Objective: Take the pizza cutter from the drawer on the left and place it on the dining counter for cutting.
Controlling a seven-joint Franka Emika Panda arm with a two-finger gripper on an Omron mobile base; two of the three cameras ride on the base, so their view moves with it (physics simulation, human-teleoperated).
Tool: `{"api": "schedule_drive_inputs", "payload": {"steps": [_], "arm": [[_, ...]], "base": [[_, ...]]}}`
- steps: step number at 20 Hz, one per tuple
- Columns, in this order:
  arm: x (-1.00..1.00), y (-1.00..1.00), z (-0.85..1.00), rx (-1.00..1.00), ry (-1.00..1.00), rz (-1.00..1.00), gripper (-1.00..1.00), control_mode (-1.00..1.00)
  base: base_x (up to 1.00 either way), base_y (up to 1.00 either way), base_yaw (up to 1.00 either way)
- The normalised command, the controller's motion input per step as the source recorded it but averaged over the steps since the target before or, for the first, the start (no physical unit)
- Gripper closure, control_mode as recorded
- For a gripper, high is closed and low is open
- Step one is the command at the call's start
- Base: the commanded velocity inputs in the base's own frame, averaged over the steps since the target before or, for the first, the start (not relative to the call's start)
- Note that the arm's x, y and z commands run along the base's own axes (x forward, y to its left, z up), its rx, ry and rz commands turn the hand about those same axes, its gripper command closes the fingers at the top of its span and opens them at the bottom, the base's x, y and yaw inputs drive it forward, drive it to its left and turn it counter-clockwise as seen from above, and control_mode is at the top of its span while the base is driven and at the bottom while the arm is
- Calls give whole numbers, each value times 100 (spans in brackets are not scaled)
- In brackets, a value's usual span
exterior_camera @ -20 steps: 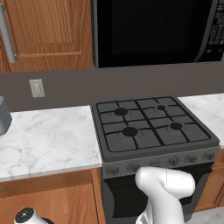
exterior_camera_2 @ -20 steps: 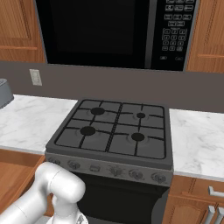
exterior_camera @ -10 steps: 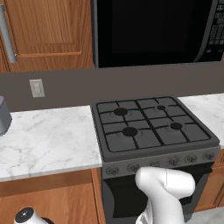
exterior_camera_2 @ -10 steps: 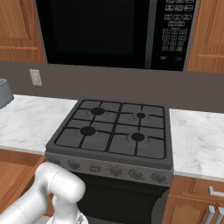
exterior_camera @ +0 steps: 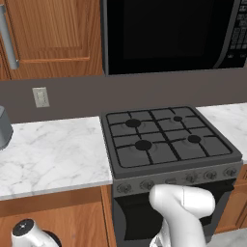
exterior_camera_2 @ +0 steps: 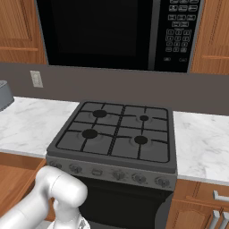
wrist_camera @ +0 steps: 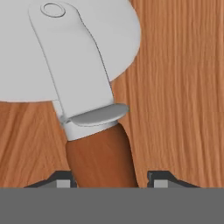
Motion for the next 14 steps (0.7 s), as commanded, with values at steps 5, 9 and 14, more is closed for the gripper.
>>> {"api": "schedule_drive_inputs", "payload": {"steps": [5, 9, 14], "arm": [[0, -10, 77, -1, 0, 0, 100, -100], [-1, -25, 60, 0, 0, 0, 100, -100], [0, -18, 59, 0, 0, 0, 100, -100]], "base": [[0, 0, 0], [0, 0, 0], [0, 0, 0]]}}
